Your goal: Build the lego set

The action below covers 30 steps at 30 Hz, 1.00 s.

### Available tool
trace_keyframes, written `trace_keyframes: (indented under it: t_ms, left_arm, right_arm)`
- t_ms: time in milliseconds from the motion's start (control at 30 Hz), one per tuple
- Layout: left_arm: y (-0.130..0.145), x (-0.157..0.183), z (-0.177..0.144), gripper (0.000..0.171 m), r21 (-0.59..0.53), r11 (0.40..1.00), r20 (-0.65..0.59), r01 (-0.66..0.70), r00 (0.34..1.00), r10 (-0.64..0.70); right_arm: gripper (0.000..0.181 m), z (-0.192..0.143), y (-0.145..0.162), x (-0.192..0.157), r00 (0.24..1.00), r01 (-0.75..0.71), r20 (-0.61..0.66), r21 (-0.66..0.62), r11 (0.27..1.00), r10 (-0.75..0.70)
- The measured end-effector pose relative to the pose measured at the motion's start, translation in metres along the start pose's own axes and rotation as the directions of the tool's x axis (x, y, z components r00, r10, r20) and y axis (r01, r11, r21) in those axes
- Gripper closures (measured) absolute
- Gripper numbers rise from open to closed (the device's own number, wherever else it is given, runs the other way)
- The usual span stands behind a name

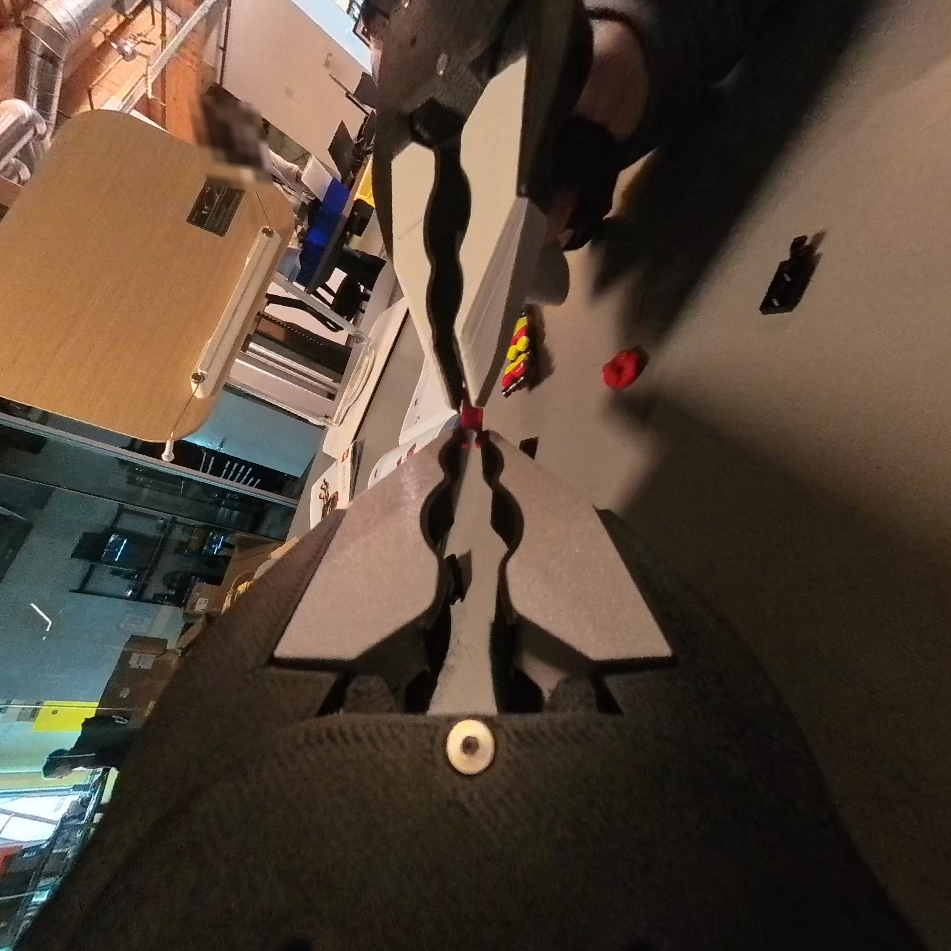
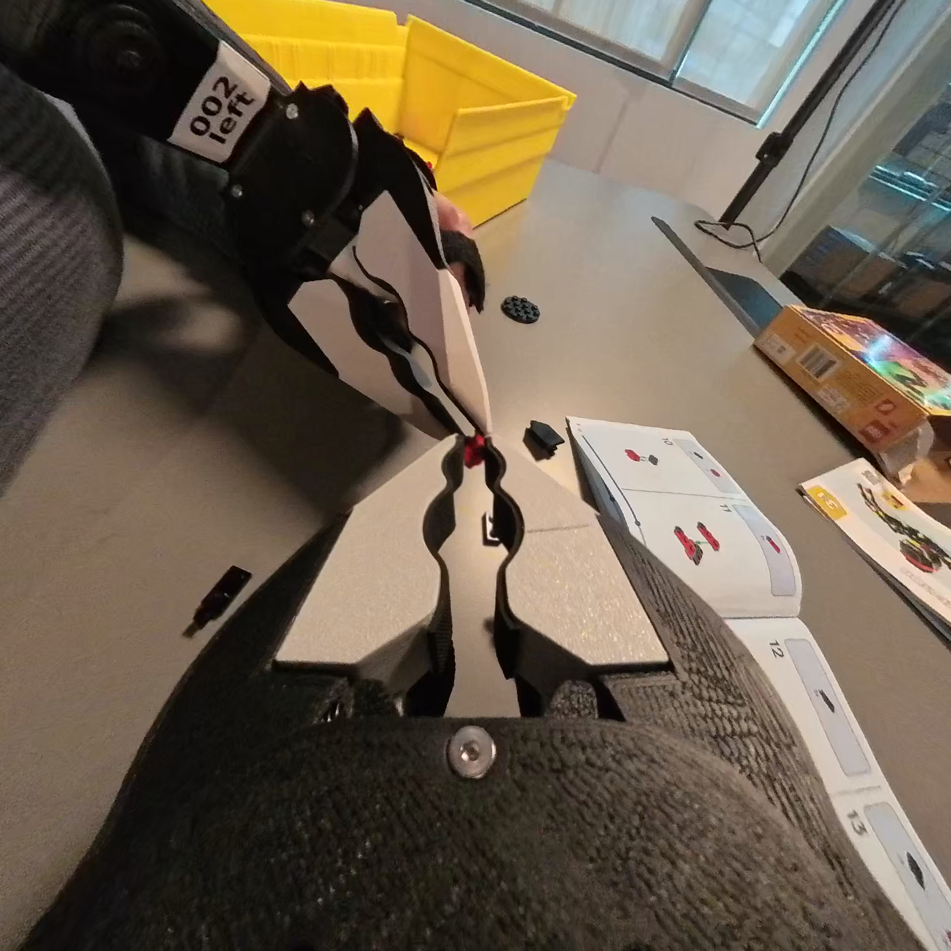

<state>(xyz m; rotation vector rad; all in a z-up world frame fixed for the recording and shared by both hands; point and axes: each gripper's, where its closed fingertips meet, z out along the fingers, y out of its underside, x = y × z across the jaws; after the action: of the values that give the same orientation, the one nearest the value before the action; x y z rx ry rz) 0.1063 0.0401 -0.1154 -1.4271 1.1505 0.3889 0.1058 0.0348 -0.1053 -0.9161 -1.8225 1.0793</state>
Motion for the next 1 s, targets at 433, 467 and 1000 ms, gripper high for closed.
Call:
trace_keyframes:
  t_ms: [433, 467, 1000]
  left_arm:
    - [0.004, -0.012, -0.004, 0.159, -0.003, 0.978, 0.005, 0.208, 0.978, -0.208]
    - [0.008, -0.02, -0.005, 0.157, 0.0, 0.96, 0.02, 0.28, 0.96, -0.28]
    - [0.028, -0.031, -0.004, 0.16, -0.043, 0.919, 0.023, 0.391, 0.92, -0.391]
  right_arm:
    - [0.18, -0.001, 0.014, 0.002, 1.0, -0.011, 0.017, -0.077, 0.997, 0.012]
    - [0.18, -0.001, 0.019, 0.002, 0.999, -0.015, 0.032, -0.108, 0.994, 0.018]
    - [0.164, -0.002, 0.052, -0.006, 0.988, -0.084, 0.099, -0.314, 0.946, 0.121]
